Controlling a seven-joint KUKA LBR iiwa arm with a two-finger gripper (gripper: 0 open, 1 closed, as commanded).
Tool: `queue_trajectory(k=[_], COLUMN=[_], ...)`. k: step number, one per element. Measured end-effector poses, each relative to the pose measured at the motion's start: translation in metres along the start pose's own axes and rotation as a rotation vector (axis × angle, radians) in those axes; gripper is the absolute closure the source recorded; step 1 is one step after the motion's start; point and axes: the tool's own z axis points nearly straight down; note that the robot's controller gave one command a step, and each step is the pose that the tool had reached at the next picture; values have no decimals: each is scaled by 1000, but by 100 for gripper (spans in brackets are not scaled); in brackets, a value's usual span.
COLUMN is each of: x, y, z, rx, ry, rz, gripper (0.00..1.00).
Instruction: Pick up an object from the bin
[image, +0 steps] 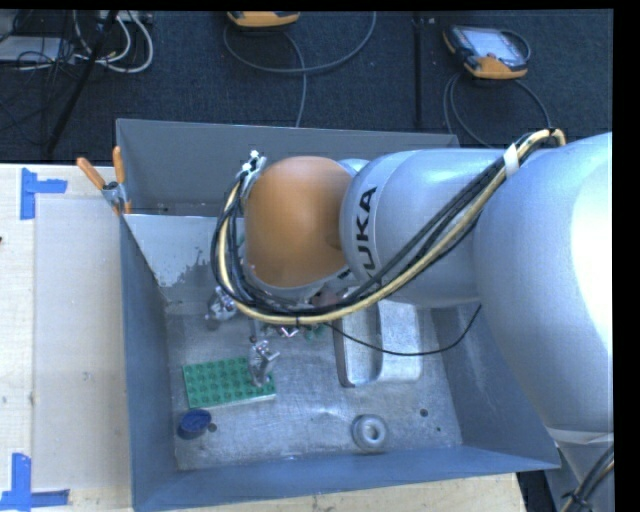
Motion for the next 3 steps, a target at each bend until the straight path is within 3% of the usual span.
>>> queue_trajectory(k=[1,2,3], x=[4,3,2], y=[3,2,24], z=[47,43,-90], rx=[-2,-1,1], ry=[10,10,-3], rz=[-44,-40,-320], gripper=[0,100,100])
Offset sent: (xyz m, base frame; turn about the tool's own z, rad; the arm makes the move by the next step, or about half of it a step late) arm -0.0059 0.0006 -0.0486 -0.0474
